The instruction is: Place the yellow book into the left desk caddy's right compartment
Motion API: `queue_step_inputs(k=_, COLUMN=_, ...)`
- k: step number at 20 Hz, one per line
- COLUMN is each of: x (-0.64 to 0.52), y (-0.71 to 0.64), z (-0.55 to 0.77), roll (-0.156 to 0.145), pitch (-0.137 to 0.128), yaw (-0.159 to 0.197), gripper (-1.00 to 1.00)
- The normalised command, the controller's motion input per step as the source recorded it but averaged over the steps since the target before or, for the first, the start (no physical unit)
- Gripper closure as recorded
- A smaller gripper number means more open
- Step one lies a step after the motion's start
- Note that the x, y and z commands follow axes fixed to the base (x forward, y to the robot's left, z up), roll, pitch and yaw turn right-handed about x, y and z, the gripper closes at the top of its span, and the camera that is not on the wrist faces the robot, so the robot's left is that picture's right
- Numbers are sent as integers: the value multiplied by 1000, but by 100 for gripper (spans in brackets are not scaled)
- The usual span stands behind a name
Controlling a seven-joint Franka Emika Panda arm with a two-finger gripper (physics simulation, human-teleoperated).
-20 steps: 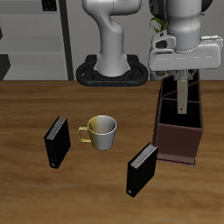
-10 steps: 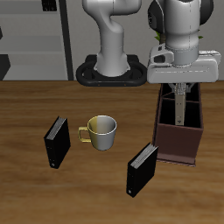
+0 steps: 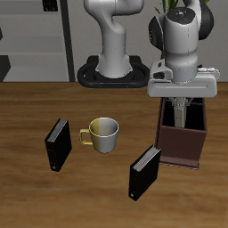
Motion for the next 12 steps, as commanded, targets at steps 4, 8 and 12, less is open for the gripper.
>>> queue_step_inputs(k=4, x=4, y=-23, z=-232, roll=-3, pitch=3, yaw=6, gripper=100)
queue_step_inputs(k=8, x=32, y=-10, z=-386, roll=-5, pitch=36, yaw=1, gripper=100)
queue_step_inputs(k=12, x=99, y=-49, z=-409, roll=-9, pitch=54, yaw=7, gripper=100)
